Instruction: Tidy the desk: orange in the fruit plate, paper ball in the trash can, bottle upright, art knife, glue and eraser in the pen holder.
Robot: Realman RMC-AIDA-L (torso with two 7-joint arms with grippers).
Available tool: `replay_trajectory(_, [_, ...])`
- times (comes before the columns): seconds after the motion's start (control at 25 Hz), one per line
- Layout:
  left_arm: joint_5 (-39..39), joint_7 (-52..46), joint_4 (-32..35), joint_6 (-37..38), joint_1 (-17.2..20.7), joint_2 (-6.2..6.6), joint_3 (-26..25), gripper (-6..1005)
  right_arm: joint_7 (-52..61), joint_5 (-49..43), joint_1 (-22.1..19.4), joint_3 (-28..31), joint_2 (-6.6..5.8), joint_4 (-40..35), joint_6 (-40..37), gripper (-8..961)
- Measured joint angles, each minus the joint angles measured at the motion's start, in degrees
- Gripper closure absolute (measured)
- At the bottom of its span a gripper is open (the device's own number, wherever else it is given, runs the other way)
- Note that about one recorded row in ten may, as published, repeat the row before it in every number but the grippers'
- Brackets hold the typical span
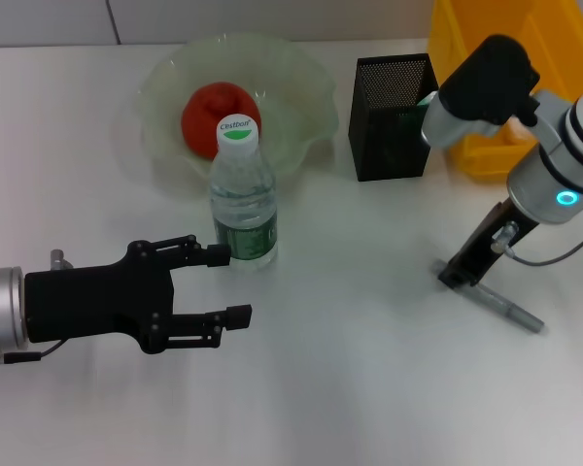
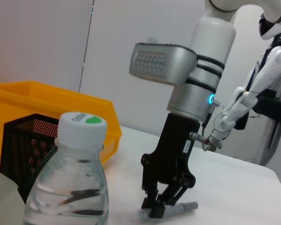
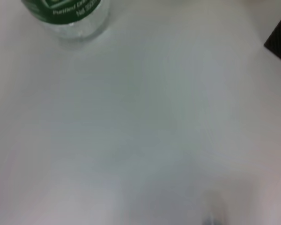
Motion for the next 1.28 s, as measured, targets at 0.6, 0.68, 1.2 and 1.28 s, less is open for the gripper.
replay_trajectory(0.6, [0.0, 0.3, 0.0, 0.0, 0.3, 0.01, 0.0, 191, -8.8, 22.5, -8.6, 17.1, -0.30, -25.9, 10.0, 816])
replay_trajectory(0.68, [-0.1, 0.3, 0.0, 0.0, 0.1, 0.00, -0.1, 191, -14.5, 29.9, -8.9, 17.3, -0.32, -20.4, 17.7, 817])
replay_trajectory(1.2, [-0.4, 0.3, 0.2, 0.4, 0.0, -0.37, -2.7, 191, -36.8, 48.4, -1.1, 17.0, -0.13, 13.7, 35.5, 814])
replay_trajectory(1.28, [-0.4, 0.3, 0.3, 0.4, -0.1, -0.42, -3.0, 191, -36.8, 48.5, -1.5, 17.1, -0.12, 13.5, 34.3, 803])
